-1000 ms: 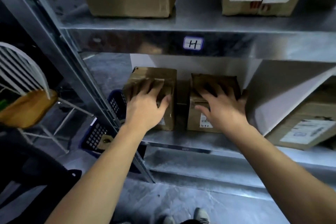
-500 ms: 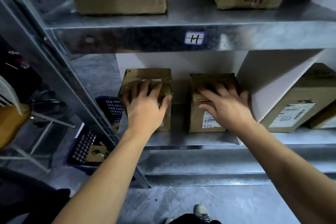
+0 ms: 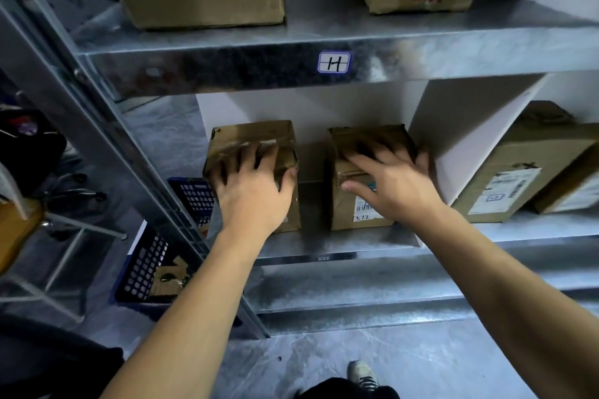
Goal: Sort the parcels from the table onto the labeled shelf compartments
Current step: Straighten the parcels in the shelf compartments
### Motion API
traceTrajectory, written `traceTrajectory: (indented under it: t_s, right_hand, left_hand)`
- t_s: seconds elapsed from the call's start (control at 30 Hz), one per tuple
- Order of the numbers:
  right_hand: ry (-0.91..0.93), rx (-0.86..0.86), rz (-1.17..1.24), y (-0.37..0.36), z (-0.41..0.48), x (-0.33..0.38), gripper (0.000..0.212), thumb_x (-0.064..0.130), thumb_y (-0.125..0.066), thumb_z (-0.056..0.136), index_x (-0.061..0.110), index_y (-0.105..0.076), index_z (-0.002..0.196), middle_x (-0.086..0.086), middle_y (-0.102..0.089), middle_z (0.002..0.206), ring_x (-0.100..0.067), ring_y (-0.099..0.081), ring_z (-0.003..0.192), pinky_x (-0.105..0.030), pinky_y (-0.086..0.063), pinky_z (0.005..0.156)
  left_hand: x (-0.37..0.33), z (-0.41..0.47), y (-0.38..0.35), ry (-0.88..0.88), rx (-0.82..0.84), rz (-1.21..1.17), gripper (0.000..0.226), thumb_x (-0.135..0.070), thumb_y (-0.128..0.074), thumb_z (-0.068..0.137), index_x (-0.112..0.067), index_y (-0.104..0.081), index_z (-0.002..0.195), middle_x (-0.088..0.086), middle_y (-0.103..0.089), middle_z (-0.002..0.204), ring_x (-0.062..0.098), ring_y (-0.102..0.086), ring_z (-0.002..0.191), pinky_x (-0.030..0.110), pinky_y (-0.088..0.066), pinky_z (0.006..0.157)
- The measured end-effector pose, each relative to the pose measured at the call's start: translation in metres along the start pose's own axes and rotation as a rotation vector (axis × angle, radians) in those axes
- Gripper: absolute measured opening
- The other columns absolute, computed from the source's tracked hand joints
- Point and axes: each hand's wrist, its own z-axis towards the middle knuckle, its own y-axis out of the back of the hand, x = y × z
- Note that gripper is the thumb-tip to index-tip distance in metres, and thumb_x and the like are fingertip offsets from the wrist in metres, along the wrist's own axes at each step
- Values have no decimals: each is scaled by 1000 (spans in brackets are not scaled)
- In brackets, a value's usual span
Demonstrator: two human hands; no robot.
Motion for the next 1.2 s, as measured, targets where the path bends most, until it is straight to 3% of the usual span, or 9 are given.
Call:
traceTrajectory:
  t_s: [0.17, 0.27, 0.4, 0.73, 0.87, 1.07, 1.2]
  right_hand:
    - [-16, -122, 37, 7, -18, 13, 58, 63, -40, 94, 30, -54, 141, -8, -54, 139, -38, -42, 135, -70, -27, 109]
    - [10, -193, 59, 13, -35, 15, 54, 57, -40, 97, 25, -57, 136, -8, -57, 137, -36, -50, 127, -56, -43, 100]
    - [51, -196, 51, 21, -58, 3, 49, 52, -42, 98, 21, -57, 133, -8, -58, 133, -32, -55, 117, -48, -51, 90]
    - [63, -206, -14, 54, -151, -106, 43, 45, -53, 96, 19, -59, 129, -10, -60, 128, -35, -60, 109, -46, -53, 85]
    - [-24, -148, -45, 76, -193, -165, 49, 50, -46, 96, 22, -55, 135, -11, -57, 134, -35, -55, 118, -49, -52, 91]
    - [-151, -139, -38, 97, -235, -241, 47, 45, -58, 96, 20, -56, 136, -12, -54, 137, -37, -53, 120, -50, -49, 92]
    - [-208, -140, -41, 114, -229, -276, 48, 47, -53, 97, 22, -53, 139, -13, -50, 143, -39, -49, 125, -50, -46, 96]
  left_hand:
    - [10, -9, 6, -55, -28, -78, 53, -54, -43, 93, -31, -41, 140, 7, -42, 147, 34, -35, 136, 58, -24, 111]
    - [9, -18, 11, -120, -70, -145, 48, -48, -46, 91, -29, -44, 135, 6, -50, 137, 32, -42, 127, 54, -31, 106]
    - [-8, -35, 19, -220, -115, -193, 49, -44, -47, 91, -22, -49, 135, 5, -54, 129, 27, -46, 122, 49, -36, 103]
    - [-134, -97, 16, -340, -107, -352, 47, -37, -48, 93, -16, -52, 135, 3, -54, 128, 21, -45, 120, 42, -39, 102]
    - [-201, -119, 9, -385, -98, -400, 47, -36, -50, 92, -17, -53, 135, 2, -54, 129, 21, -46, 121, 40, -37, 102]
    - [-293, -132, 6, -432, -6, -388, 49, -38, -51, 91, -17, -54, 135, 3, -54, 131, 23, -44, 123, 45, -38, 104]
    - [-331, -114, 8, -470, 7, -326, 47, -33, -57, 93, -18, -53, 136, 2, -53, 131, 24, -43, 123, 41, -32, 107]
